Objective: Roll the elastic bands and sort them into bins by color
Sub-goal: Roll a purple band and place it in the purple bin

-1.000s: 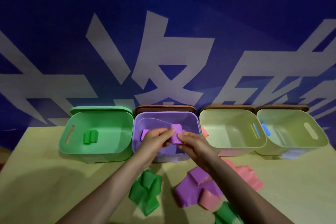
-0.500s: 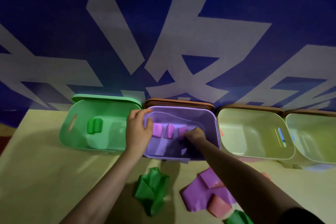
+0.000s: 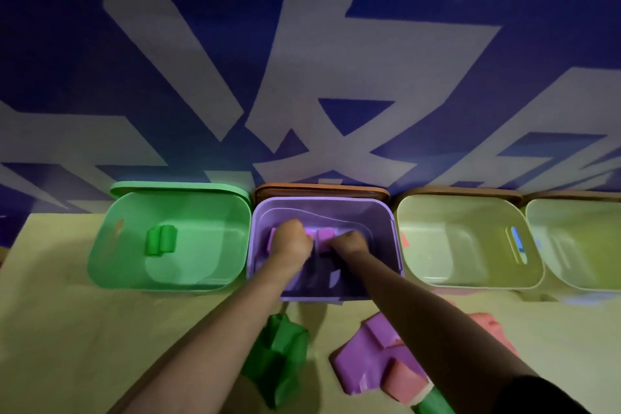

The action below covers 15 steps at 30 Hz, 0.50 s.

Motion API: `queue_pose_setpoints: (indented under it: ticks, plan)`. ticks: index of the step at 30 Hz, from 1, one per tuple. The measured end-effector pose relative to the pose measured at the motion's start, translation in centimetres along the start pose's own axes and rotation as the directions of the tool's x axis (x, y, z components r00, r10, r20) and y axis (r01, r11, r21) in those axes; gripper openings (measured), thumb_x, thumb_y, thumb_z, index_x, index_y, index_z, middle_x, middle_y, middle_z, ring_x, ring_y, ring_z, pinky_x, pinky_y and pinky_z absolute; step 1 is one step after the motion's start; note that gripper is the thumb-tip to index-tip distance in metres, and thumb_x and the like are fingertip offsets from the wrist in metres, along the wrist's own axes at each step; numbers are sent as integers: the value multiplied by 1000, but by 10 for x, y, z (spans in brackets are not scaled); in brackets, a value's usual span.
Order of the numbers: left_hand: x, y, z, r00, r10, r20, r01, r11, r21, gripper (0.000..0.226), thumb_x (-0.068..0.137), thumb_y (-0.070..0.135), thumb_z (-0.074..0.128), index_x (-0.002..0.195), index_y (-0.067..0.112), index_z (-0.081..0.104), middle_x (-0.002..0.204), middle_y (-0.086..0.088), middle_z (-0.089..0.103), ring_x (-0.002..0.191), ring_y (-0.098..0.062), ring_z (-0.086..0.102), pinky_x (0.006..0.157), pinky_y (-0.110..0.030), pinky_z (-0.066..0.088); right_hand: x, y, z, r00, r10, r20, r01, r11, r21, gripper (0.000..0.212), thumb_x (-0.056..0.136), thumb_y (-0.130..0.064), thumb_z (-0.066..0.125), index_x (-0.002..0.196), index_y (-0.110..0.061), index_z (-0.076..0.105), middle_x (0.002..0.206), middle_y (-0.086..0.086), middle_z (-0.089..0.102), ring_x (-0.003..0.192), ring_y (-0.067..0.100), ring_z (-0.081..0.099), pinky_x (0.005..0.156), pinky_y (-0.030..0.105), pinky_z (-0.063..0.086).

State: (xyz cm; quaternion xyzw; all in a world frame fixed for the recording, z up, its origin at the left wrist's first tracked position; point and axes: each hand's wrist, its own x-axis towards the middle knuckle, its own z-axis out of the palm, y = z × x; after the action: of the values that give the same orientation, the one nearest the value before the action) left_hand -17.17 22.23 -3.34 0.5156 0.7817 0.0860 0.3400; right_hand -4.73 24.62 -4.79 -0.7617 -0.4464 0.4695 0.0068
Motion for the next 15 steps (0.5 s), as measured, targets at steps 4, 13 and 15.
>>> queue_pose_setpoints:
  ticks: [4,13,15]
  plan:
    - [15,-6,11,999,-40,15,37,988,149,27,90,23,58,108,2,64,113,-17,66,109,-35,59,90,-37,44,10,5,7,999,-8,34,8,1000,-23,39,91,-29,58,117,-2,62,120,14,64,108,27,60,94,28,45]
    - [21,-19,14,995,64,-76,-54,991,125,17,86,16,60,92,3,68,94,-18,71,94,-36,63,79,-37,45,21,9,11,1000,-24,1,23,997,76,37,91,-30,60,110,1,60,113,17,64,103,31,63,85,27,51]
    - [18,-22,15,994,85,-73,-75,989,131,17,87,18,61,94,4,69,94,-17,71,92,-34,64,79,-36,45,19,7,11,998,-46,33,44,997,69,34,88,-29,63,107,0,63,110,17,66,100,31,64,87,34,54]
